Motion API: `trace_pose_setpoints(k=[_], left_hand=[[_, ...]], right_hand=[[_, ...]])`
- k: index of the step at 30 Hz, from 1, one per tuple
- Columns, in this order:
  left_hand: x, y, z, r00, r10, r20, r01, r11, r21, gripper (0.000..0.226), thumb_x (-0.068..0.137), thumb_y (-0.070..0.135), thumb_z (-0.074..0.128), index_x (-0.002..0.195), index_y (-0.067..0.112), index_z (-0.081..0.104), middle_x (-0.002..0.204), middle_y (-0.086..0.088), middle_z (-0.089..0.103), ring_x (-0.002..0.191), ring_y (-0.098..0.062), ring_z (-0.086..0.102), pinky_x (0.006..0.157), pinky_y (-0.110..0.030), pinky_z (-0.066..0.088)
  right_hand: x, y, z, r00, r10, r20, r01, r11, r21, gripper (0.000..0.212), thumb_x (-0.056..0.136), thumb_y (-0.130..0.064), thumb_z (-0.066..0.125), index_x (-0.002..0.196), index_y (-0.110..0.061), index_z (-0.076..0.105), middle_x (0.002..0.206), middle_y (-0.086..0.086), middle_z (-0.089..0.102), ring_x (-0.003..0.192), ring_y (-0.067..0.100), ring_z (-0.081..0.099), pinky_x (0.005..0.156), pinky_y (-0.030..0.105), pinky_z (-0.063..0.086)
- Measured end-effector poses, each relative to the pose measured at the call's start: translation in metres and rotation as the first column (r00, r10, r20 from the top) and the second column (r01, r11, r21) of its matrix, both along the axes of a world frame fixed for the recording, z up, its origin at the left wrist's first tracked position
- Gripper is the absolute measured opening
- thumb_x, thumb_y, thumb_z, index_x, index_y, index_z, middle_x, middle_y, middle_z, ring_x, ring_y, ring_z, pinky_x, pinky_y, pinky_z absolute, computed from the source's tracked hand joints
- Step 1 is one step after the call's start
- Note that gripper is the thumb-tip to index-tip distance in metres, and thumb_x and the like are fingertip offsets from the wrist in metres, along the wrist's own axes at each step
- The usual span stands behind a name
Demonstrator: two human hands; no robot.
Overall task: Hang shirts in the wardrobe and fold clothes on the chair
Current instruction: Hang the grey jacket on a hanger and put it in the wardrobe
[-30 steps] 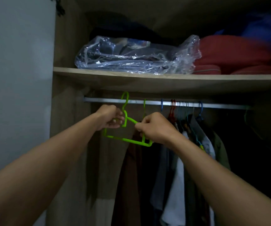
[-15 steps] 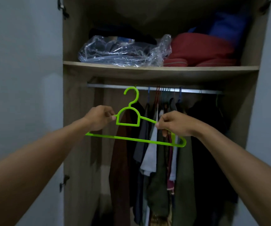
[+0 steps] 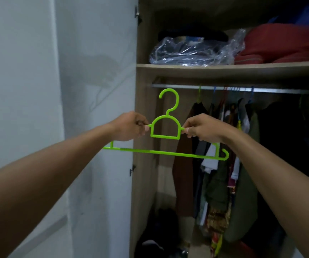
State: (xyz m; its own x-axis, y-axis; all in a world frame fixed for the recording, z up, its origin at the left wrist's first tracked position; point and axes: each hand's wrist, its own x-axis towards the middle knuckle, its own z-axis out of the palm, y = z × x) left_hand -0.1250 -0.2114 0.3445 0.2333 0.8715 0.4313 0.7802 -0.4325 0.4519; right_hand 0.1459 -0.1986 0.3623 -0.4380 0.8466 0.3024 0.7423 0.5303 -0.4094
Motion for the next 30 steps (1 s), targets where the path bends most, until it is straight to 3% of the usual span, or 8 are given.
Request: trace_pose_setpoints(k=[7,11,13,16,22,25,28,30], left_hand=[[-0.083,-0.109,-0.014,0.975,0.195,0.109,-0.181,0.975,-0.128,0.009,0.095,0.019,0.067,0.086,0.016,0.068,0.081,-0.007,0.068,0.067,-0.018,0.061,0.046,-0.009,0.040],[-0.129,-0.161,-0.010,0.923,0.358,0.138,-0.341,0.931,-0.132,0.009,0.095,0.020,0.066,0.093,0.012,0.070,0.083,-0.007,0.068,0.067,-0.018,0.060,0.044,-0.009,0.039],[-0.149,-0.191,-0.011,0.883,0.444,0.149,-0.428,0.894,-0.128,0.010,0.095,0.021,0.066,0.095,0.012,0.070,0.083,-0.006,0.069,0.069,-0.019,0.060,0.046,-0.010,0.041],[-0.175,-0.234,-0.013,0.820,0.553,0.147,-0.544,0.833,-0.104,0.009,0.094,0.026,0.068,0.092,0.018,0.071,0.083,-0.003,0.072,0.076,-0.019,0.063,0.068,-0.024,0.052],[-0.209,-0.311,-0.024,0.555,0.823,0.117,-0.830,0.558,0.013,0.010,0.096,0.036,0.063,0.096,0.029,0.070,0.100,0.001,0.074,0.100,-0.021,0.065,0.088,-0.033,0.049],[-0.216,-0.348,-0.040,0.356,0.927,0.116,-0.934,0.350,0.073,0.013,0.094,0.047,0.061,0.096,0.036,0.068,0.107,0.010,0.072,0.109,-0.021,0.062,0.096,-0.042,0.044],[-0.220,-0.388,-0.057,0.180,0.973,0.143,-0.981,0.166,0.102,0.018,0.092,0.052,0.063,0.102,0.039,0.072,0.109,0.011,0.072,0.117,-0.020,0.054,0.091,-0.039,0.036],[-0.224,-0.410,-0.068,0.162,0.958,0.235,-0.987,0.155,0.051,0.018,0.091,0.047,0.067,0.103,0.036,0.074,0.110,0.005,0.072,0.116,-0.020,0.057,0.089,-0.034,0.042]], right_hand=[[-0.099,-0.041,-0.023,0.986,0.167,-0.002,-0.167,0.985,0.051,0.013,0.098,-0.022,0.062,0.087,-0.020,0.070,0.086,0.003,0.073,0.082,0.015,0.063,0.081,0.034,0.051],[-0.164,-0.065,-0.024,0.970,0.244,-0.012,-0.242,0.966,0.097,0.018,0.098,-0.024,0.062,0.081,-0.023,0.063,0.084,0.002,0.069,0.079,0.016,0.062,0.072,0.025,0.047],[-0.197,-0.075,-0.025,0.956,0.294,-0.002,-0.291,0.949,0.122,0.021,0.098,-0.028,0.061,0.078,-0.025,0.061,0.091,0.002,0.070,0.089,0.021,0.064,0.077,0.031,0.048],[-0.238,-0.095,-0.029,0.920,0.393,0.001,-0.389,0.910,0.140,0.015,0.101,-0.029,0.056,0.088,-0.024,0.062,0.099,0.004,0.069,0.092,0.023,0.061,0.077,0.030,0.042],[-0.315,-0.142,-0.043,0.821,0.563,-0.096,-0.551,0.825,0.124,0.017,0.103,-0.032,0.053,0.106,-0.022,0.066,0.098,0.005,0.067,0.090,0.025,0.062,0.075,0.030,0.043],[-0.343,-0.166,-0.051,0.776,0.624,-0.097,-0.612,0.781,0.126,0.020,0.103,-0.030,0.054,0.106,-0.018,0.069,0.101,0.007,0.070,0.096,0.027,0.064,0.076,0.029,0.040],[-0.364,-0.193,-0.061,0.727,0.682,-0.078,-0.676,0.732,0.086,0.022,0.103,-0.030,0.054,0.106,-0.016,0.070,0.103,0.005,0.069,0.097,0.025,0.063,0.078,0.029,0.040],[-0.372,-0.207,-0.070,0.691,0.719,-0.073,-0.718,0.694,0.053,0.022,0.103,-0.035,0.053,0.107,-0.019,0.067,0.104,0.003,0.067,0.095,0.022,0.060,0.079,0.030,0.039]])
